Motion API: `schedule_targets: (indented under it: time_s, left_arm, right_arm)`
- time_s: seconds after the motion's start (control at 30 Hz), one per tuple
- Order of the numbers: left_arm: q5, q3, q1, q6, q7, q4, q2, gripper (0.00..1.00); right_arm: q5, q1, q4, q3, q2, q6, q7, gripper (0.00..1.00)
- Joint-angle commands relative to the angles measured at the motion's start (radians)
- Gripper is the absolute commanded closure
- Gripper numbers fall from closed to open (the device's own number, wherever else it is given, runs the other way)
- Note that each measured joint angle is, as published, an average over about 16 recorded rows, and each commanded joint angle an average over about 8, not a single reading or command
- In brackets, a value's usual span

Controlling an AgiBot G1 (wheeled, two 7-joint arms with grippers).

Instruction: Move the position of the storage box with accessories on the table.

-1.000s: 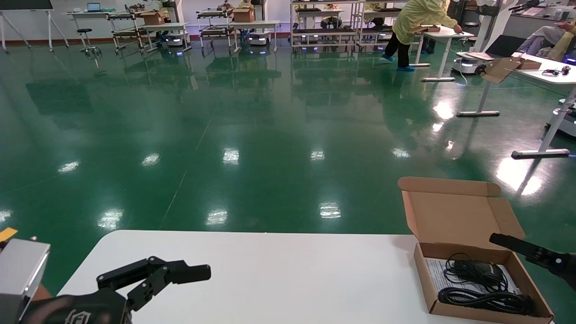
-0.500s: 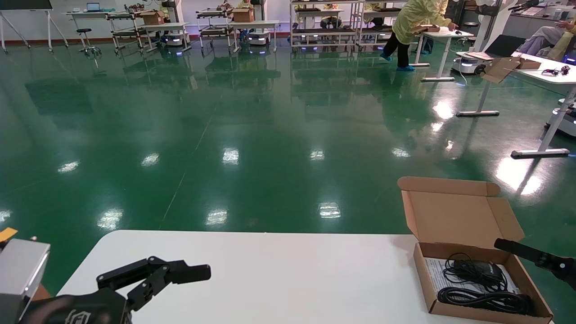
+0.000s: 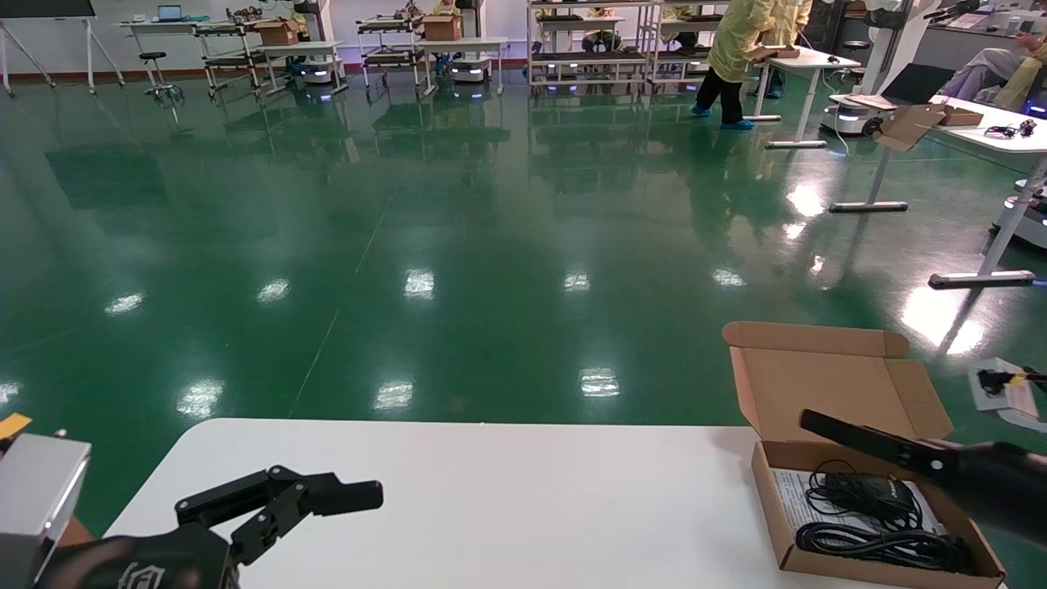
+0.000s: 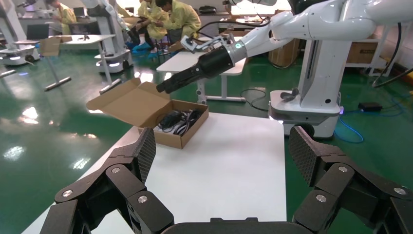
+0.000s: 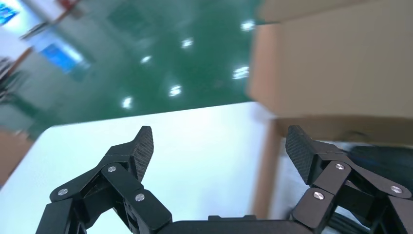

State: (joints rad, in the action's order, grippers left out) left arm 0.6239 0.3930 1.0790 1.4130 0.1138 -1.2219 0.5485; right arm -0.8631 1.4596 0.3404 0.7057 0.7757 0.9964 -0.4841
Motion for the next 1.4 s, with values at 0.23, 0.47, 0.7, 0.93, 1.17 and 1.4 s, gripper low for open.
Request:
schedule_targets:
  time_s: [0.23,0.47,0.7,0.93,1.17,1.4]
  left_arm:
    - [0.000,0.000,0.000,0.000,0.000,0.000,0.000,0.00]
    - [0.000,0.000,0.000,0.000,0.000,0.000,0.000,0.00]
    - [0.000,0.000,0.000,0.000,0.000,0.000,0.000,0.00]
    - [0.000,0.000,0.000,0.000,0.000,0.000,0.000,0.00]
    - [0.000,0.000,0.000,0.000,0.000,0.000,0.000,0.00]
    - [0.000,0.000,0.000,0.000,0.000,0.000,0.000,0.00]
  right_arm:
    - [0.024,-0.069,0.169,-0.076,-0.029,0.089,0.053,0.00]
    - [0.045,-0.129,0.317,-0.143,-0.055,0.168,0.100,0.00]
    - [0.065,-0.190,0.465,-0.210,-0.081,0.246,0.146,0.00]
    - [0.086,-0.250,0.613,-0.277,-0.107,0.324,0.192,0.00]
    - [0.107,-0.310,0.760,-0.343,-0.132,0.402,0.239,0.00]
    - [0.126,-0.366,0.897,-0.405,-0.156,0.475,0.282,0.00]
